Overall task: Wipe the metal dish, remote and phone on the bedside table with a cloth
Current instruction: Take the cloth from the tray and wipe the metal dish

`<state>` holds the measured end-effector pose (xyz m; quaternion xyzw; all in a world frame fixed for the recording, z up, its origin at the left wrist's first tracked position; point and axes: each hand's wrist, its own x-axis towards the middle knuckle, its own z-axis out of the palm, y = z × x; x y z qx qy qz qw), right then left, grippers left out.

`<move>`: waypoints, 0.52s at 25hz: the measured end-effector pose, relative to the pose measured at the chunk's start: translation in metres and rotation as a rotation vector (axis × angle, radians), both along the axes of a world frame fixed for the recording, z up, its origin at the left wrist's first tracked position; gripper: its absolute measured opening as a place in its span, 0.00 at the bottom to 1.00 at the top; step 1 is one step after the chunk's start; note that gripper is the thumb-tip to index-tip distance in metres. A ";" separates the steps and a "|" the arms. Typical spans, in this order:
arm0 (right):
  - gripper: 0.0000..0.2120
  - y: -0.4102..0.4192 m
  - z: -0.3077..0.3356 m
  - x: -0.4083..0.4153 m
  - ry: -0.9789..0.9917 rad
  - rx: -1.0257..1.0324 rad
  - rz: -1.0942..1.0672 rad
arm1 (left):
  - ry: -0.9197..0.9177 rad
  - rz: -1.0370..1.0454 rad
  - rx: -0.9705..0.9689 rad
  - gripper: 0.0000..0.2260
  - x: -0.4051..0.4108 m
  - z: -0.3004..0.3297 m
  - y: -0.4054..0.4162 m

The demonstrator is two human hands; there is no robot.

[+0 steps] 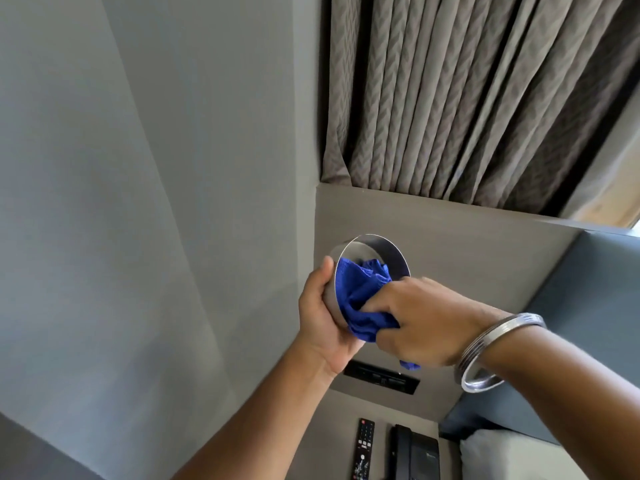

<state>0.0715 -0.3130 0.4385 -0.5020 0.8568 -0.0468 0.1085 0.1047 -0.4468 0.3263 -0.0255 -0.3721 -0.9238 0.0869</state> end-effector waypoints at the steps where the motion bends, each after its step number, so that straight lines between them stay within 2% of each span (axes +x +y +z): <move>1: 0.06 0.000 0.000 0.000 -0.188 -0.098 -0.063 | 0.026 0.013 -0.013 0.28 -0.001 0.000 0.001; 3: 0.12 -0.003 0.001 0.003 -0.631 -0.437 -0.239 | 0.057 0.035 -0.035 0.28 -0.002 0.005 0.003; 5: 0.07 -0.010 0.003 0.004 -1.192 -0.841 -0.427 | 0.093 0.042 -0.068 0.29 -0.007 0.012 0.006; 6: 0.07 -0.014 0.005 0.003 -1.433 -0.987 -0.483 | 0.109 0.040 -0.078 0.30 -0.009 0.015 0.006; 7: 0.08 -0.017 0.007 0.003 -1.589 -1.092 -0.518 | 0.119 0.029 -0.083 0.30 -0.012 0.017 0.004; 8: 0.06 -0.017 0.010 0.003 -1.658 -1.148 -0.534 | 0.123 0.016 -0.083 0.30 -0.013 0.017 0.001; 10: 0.07 -0.013 0.012 0.003 -1.672 -1.202 -0.520 | 0.127 -0.002 -0.016 0.31 -0.012 0.016 -0.012; 13: 0.20 0.009 0.012 0.001 -1.546 -1.244 -0.460 | 0.136 -0.070 0.229 0.32 -0.006 0.008 -0.040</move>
